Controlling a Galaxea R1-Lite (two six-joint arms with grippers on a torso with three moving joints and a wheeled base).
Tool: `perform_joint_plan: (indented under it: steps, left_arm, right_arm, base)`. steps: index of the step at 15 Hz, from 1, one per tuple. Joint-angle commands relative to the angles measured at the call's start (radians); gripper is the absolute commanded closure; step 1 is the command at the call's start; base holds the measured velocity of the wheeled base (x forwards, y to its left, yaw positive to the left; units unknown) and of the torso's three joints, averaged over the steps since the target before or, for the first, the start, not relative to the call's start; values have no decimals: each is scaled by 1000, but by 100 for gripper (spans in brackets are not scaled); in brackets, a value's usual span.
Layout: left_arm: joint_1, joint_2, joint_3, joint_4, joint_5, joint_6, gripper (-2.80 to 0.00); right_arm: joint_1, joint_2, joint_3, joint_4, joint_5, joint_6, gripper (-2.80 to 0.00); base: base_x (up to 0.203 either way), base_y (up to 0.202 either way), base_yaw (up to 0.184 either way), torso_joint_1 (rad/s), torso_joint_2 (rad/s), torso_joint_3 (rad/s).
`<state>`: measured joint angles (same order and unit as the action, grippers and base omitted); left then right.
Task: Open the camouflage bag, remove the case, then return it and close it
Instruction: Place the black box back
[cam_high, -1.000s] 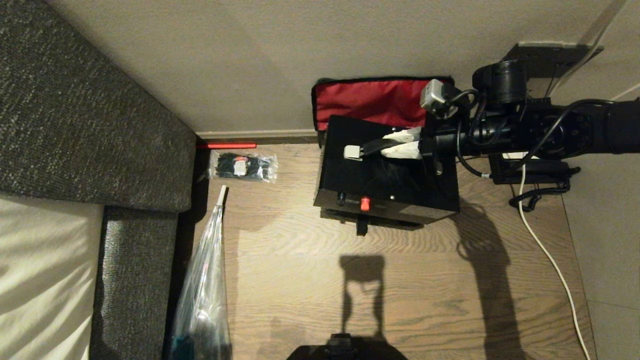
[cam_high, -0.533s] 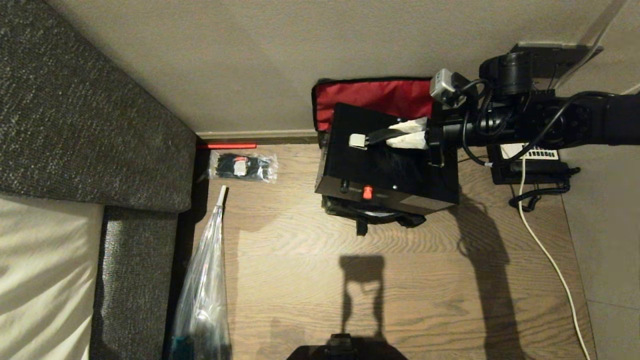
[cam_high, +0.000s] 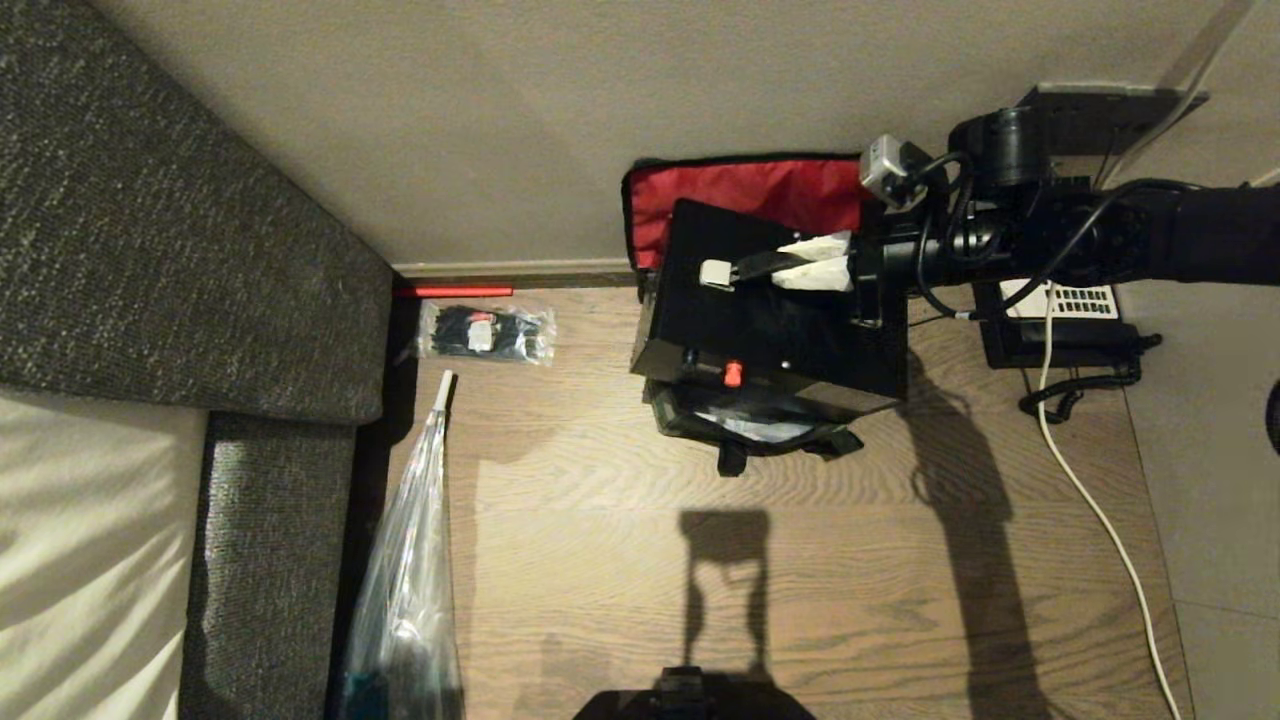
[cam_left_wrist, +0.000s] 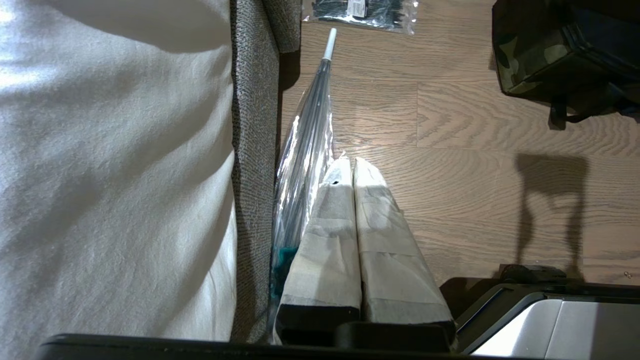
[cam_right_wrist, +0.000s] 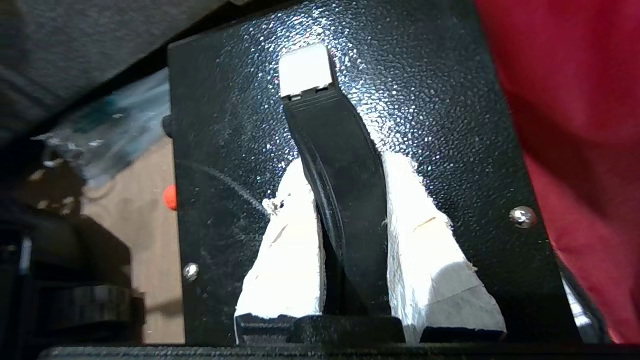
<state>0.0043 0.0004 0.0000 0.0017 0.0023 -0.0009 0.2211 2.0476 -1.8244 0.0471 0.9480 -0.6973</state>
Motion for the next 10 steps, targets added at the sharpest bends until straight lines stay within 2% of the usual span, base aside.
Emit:
perform_joint_plan:
  steps: [1, 4, 7, 10]
  left_arm:
    - [0, -2, 2, 0, 1, -1, 0]
    - [0, -2, 2, 0, 1, -1, 0]
    - [0, -2, 2, 0, 1, -1, 0]
    - [0, -2, 2, 0, 1, -1, 0]
  right_arm:
    - [0, 31, -25, 9, 32, -5, 0]
    - [-17, 67, -29, 13, 40, -10, 0]
    - [-44, 96, -34, 12, 82, -12, 0]
    - [-62, 117, -77, 21, 82, -11, 0]
  base:
    - [0, 0, 0, 0, 0, 0]
    - [0, 0, 0, 0, 0, 0]
    - [0, 0, 0, 0, 0, 0]
    - [0, 0, 0, 0, 0, 0]
